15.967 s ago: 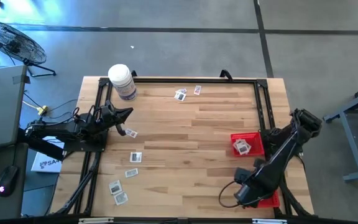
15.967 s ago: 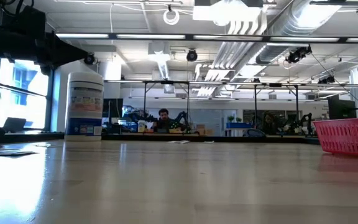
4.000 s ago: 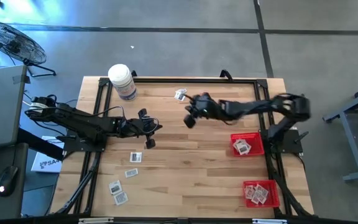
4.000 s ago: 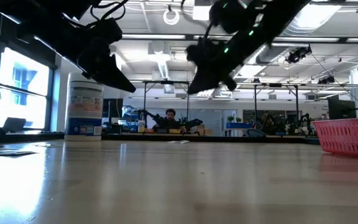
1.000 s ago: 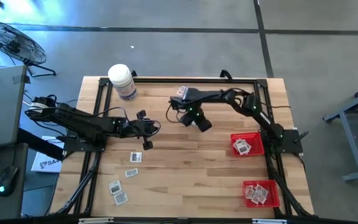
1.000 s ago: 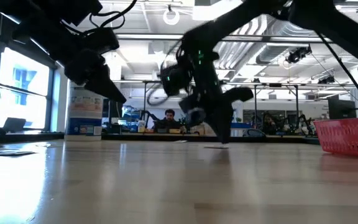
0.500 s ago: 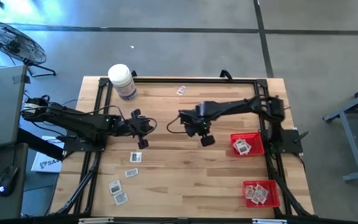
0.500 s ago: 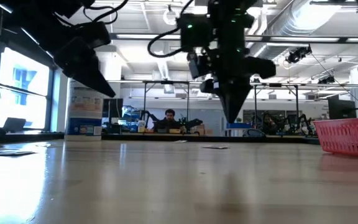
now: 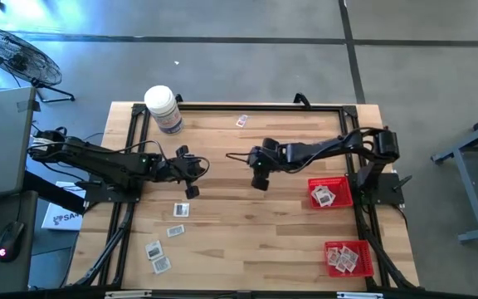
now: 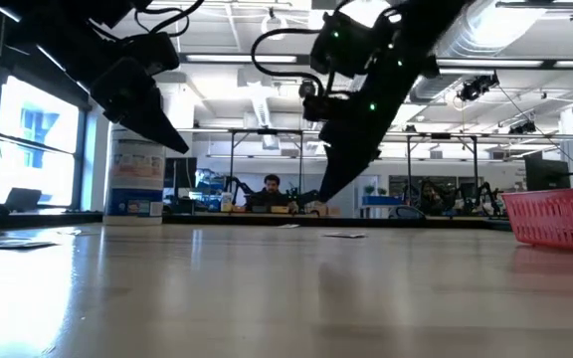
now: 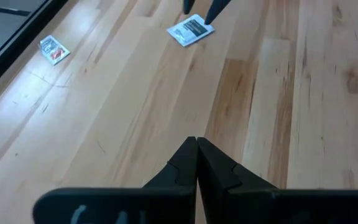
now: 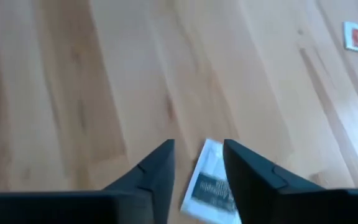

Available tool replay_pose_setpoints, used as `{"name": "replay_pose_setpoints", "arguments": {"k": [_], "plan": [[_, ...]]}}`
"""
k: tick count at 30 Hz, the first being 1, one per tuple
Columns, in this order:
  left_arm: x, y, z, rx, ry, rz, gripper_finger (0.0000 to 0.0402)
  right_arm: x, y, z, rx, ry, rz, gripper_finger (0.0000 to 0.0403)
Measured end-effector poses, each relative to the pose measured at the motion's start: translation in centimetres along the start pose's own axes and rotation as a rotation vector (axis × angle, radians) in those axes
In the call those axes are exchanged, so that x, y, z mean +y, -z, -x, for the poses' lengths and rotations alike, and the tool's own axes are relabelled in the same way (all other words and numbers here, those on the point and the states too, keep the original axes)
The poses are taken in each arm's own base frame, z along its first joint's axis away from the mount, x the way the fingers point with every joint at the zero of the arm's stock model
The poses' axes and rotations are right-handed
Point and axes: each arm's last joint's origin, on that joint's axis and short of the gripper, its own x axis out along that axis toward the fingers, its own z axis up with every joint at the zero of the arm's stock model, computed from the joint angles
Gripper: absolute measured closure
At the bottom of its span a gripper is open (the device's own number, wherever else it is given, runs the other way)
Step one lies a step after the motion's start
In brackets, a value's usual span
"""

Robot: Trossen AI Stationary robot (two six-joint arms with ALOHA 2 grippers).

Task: Pick & Place First Aid Supplies
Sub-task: Put the black towelette pack into the top red basket

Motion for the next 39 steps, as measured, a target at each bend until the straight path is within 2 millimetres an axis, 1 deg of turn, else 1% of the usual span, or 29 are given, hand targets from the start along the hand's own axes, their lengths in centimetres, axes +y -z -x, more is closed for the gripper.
{"name": "replay_pose_setpoints", "arguments": {"k": [4,9,11,15,20,22,25,28,32,34,39], "plan": [[0.0,0.0,0.0,0.004,-0.001,-0.001,0.0401,-0.2,1.1,-0.9,-0.052,0.02,-0.021,0.0249],[0.0,0.0,0.0,0.004,-0.001,-0.001,0.0401,-0.7,1.7,-1.4,-0.076,0.003,-0.08,0.0241],[0.0,0.0,0.0,0.003,-0.001,-0.001,0.0401,-1.1,1.6,-1.5,-0.082,0.008,-0.093,0.024],[0.0,0.0,0.0,0.0,0.0,0.0,0.0401,-2.1,1.5,-1.7,-0.077,-0.019,-0.095,0.0244],[0.0,0.0,0.0,-0.004,0.0,0.004,0.0401,-4.1,1.5,-2.1,-0.061,-0.162,-0.079,0.026],[0.0,-0.1,0.0,-0.007,0.001,0.006,0.0401,-5.0,1.2,-2.1,-0.065,-0.193,-0.07,0.0267],[0.0,-0.2,0.0,-0.02,0.001,0.011,0.0401,-5.9,0.6,-2.0,-0.09,-0.236,-0.038,0.0275],[0.0,-0.3,0.0,-0.033,0.001,0.016,0.0401,-6.4,0.4,-2.1,-0.063,-0.279,0.013,0.0276],[-0.1,-0.5,0.0,-0.047,0.003,0.021,0.0401,-6.4,0.2,-3.2,0.011,-0.355,0.1,0.0276],[-0.1,-0.5,0.0,-0.047,0.003,0.022,0.0401,-6.4,-0.1,-3.6,0.06,-0.364,0.16,0.0276],[-0.1,-0.4,0.0,-0.044,0.003,0.021,0.0401,-6.9,-2.0,-3.2,0.079,-0.343,0.278,0.0277]]}}
